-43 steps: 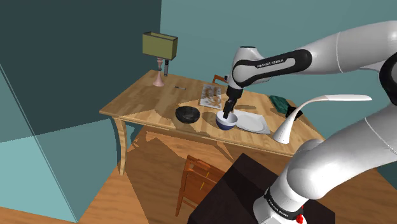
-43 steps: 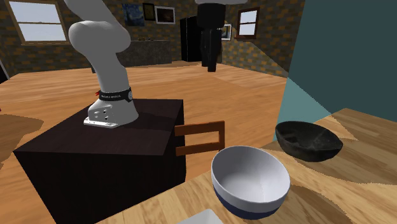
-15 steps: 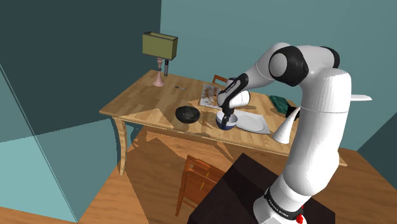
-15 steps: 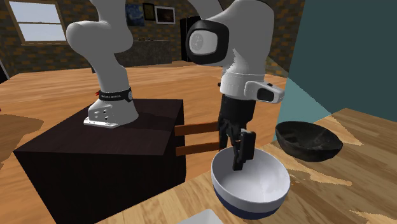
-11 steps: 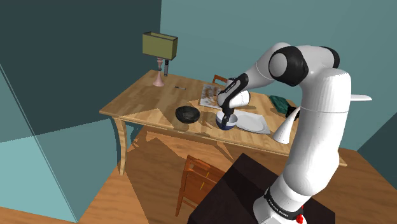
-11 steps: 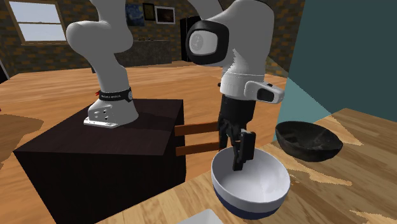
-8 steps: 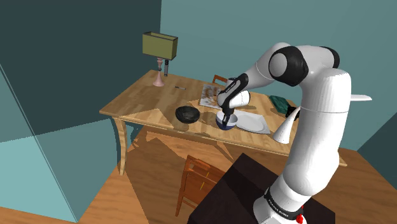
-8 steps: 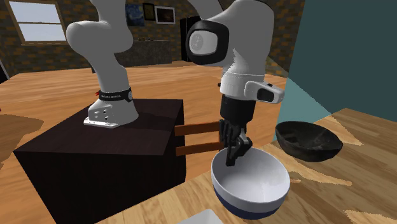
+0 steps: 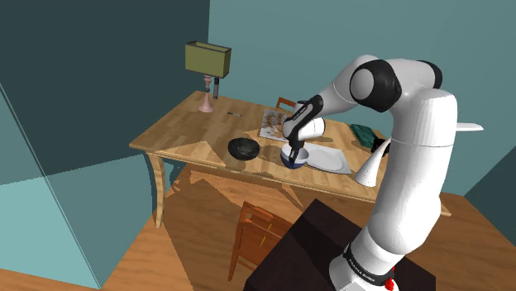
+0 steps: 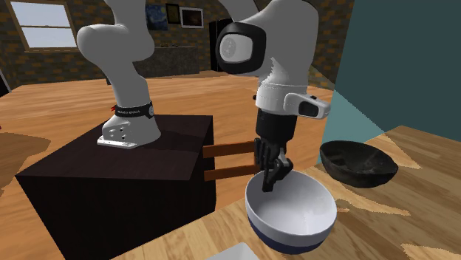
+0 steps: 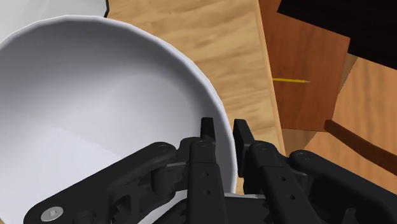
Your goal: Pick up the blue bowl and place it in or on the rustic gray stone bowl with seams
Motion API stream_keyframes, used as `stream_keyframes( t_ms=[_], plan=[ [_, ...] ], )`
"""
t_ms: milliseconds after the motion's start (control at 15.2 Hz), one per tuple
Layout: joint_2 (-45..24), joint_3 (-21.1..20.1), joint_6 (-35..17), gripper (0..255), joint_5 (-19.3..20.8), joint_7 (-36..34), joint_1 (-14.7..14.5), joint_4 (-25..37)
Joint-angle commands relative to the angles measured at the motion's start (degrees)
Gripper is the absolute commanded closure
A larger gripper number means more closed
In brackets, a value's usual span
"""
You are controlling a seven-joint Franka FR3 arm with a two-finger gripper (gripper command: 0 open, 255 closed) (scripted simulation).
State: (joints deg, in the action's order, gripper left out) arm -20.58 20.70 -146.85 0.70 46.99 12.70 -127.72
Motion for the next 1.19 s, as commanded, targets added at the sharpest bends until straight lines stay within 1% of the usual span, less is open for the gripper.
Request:
stream_keyframes(
  t_ms=[0, 1122],
  plan=[
    [1.1, 0.3, 1.0, 255, 0.5, -0.2, -0.2, 0.0],
    [11.5, 2.3, 12.9, 255, 4.8, -2.0, -2.0, 1.9]
  ],
)
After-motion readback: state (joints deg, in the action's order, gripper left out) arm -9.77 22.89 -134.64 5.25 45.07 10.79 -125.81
